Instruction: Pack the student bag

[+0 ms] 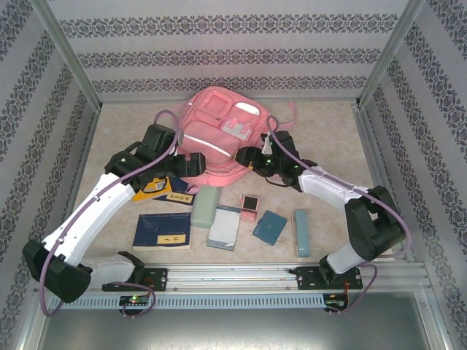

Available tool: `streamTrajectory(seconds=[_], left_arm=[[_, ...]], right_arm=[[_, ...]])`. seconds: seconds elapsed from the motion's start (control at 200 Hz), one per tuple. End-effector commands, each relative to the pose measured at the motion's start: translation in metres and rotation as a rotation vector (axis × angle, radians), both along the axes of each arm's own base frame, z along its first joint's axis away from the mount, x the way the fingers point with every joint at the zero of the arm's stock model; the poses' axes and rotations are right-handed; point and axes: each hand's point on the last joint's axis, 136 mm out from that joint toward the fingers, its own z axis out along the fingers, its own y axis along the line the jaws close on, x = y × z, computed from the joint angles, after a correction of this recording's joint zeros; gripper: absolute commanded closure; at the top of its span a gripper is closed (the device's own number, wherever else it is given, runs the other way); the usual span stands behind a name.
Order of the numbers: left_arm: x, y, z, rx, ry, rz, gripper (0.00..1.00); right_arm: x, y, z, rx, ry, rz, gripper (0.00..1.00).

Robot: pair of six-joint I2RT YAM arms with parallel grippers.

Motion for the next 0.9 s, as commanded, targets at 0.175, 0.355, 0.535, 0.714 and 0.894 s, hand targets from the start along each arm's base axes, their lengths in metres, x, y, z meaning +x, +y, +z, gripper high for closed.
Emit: streamTrajectory(seconds=[0.175, 0.355, 0.535, 0.714, 0.894], left_arm=[[0.045, -0.012, -0.042, 0.126, 0.151, 0.062, 0.03], [0.066, -0.002, -0.053, 0.092, 0.244, 0.375, 0.00], [0.098, -0.017, -0.068, -0.090, 0.275, 0.447, 0.00], [0.116, 0.007, -0.095, -0.144, 0.425, 0.635, 0.00], [0.130, 0.009, -0.091, -0.097, 0.464, 0.721, 0.00]], right_arm=[[0.030, -0.072, -0.012, -0.335, -0.122, -0.075, 0.42], [0.042, -0.078, -0.020, -0.318, -0.045, -0.189, 0.51], [0.038, -0.082, -0.018, -0.285, -0.054, -0.233, 0.58], [0.017, -0.112, -0.017, -0.365, -0.076, -0.348, 0.60], [-0.001, -0.127, -0.028, -0.431, -0.067, -0.379, 0.61]])
